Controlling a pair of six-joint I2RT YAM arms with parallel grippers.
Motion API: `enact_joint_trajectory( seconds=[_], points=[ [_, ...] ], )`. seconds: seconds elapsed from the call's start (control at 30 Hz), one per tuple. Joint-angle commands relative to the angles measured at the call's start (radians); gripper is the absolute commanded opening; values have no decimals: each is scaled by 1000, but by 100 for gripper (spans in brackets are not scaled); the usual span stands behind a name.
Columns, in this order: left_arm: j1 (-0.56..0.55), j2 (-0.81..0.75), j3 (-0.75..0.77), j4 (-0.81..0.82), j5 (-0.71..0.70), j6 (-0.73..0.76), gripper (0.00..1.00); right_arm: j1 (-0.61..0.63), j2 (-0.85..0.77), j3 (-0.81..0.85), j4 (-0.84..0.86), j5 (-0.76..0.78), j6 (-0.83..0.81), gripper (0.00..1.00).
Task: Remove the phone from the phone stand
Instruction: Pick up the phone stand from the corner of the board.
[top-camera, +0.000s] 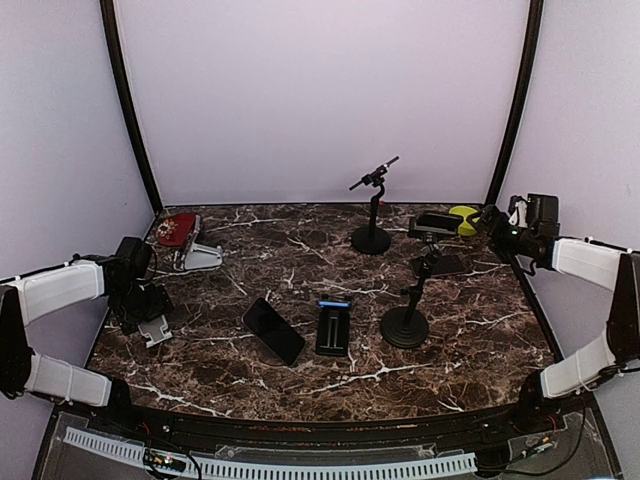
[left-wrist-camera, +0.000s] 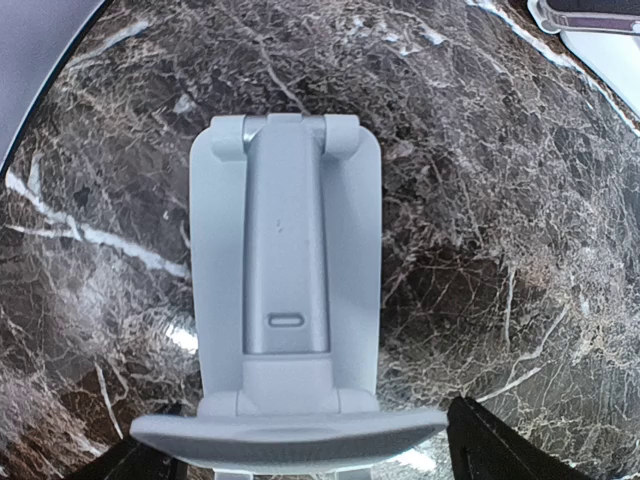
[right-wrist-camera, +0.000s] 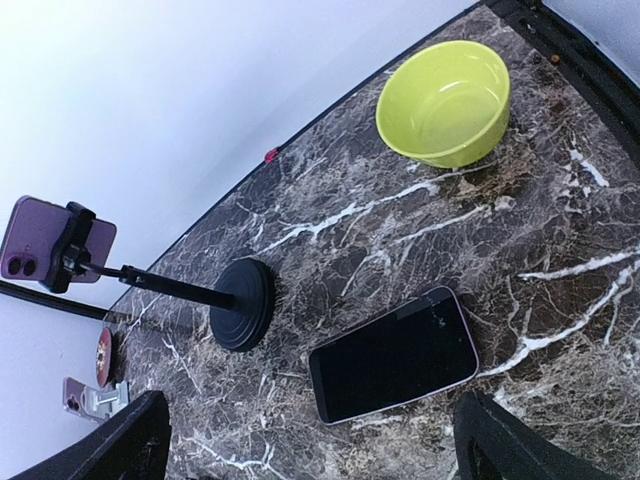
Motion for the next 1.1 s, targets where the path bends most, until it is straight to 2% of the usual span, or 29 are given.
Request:
enact_joint_trajectory(
  seconds=[0.0, 0.17, 0.4, 0.77, 1.07],
  points=[
    [4, 11, -6, 35, -9, 12, 87, 16, -36, 43, 22, -72, -83, 99],
    [5, 29, 4, 25, -47, 28, 81, 50, -69, 56, 29, -110, -133, 99],
    [4, 30, -6, 54, -23, 52, 63, 111, -85, 120, -33, -121, -198, 99],
    [-16, -106, 68, 23, 11, 171, 53, 115, -130, 164, -52, -179, -216, 99],
    [-146, -113, 260, -67, 56, 328, 51, 178, -165, 225, -71, -195, -299, 96]
  ],
)
